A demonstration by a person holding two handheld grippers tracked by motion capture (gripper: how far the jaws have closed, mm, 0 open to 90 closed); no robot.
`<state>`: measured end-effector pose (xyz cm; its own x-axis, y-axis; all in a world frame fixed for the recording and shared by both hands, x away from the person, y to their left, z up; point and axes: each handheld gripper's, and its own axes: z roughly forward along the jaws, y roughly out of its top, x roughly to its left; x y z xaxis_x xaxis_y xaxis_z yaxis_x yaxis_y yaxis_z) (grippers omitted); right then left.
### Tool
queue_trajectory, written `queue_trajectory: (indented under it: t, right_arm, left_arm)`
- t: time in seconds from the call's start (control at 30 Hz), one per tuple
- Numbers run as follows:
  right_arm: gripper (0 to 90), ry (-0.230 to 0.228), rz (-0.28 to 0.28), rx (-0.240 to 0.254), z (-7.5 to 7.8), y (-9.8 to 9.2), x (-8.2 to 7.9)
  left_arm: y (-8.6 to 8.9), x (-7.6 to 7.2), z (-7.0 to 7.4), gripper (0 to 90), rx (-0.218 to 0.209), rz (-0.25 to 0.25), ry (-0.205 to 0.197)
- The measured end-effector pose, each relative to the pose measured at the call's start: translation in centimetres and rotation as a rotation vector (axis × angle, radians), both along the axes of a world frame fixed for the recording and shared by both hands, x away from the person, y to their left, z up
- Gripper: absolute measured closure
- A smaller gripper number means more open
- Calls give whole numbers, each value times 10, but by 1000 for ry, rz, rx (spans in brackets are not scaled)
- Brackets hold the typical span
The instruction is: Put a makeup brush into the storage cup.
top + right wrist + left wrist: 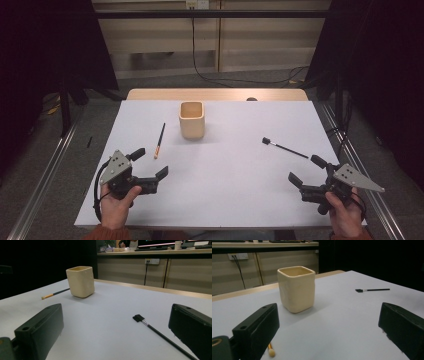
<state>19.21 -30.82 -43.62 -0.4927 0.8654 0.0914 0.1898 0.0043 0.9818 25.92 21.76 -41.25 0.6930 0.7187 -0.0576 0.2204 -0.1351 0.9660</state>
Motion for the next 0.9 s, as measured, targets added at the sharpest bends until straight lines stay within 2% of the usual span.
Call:
queue_trajectory:
  t: [0.17,0.33,0.47,0.57,0.67,0.8,0.9]
  right_arm:
    - [0,-4,-2,18,0,0,0]
    - [0,0,4,22,0,0,0]
    - [0,2,6,22,0,0,0]
    - [0,10,6,24,-1,1,1]
    - [0,17,5,28,-1,0,1]
    - [0,14,7,25,-1,1,1]
    - [0,14,9,26,-1,2,1]
  left_arm:
    - [-3,10,4,27,-12,3,4]
    - [-5,19,8,27,1,8,-8]
    - [-6,22,11,23,-6,13,-7]
    - [-5,25,14,22,-29,24,-7]
    - [-3,25,18,23,-8,16,-1]
    - [2,25,18,24,29,31,-7]
    - [3,30,17,24,34,36,-2]
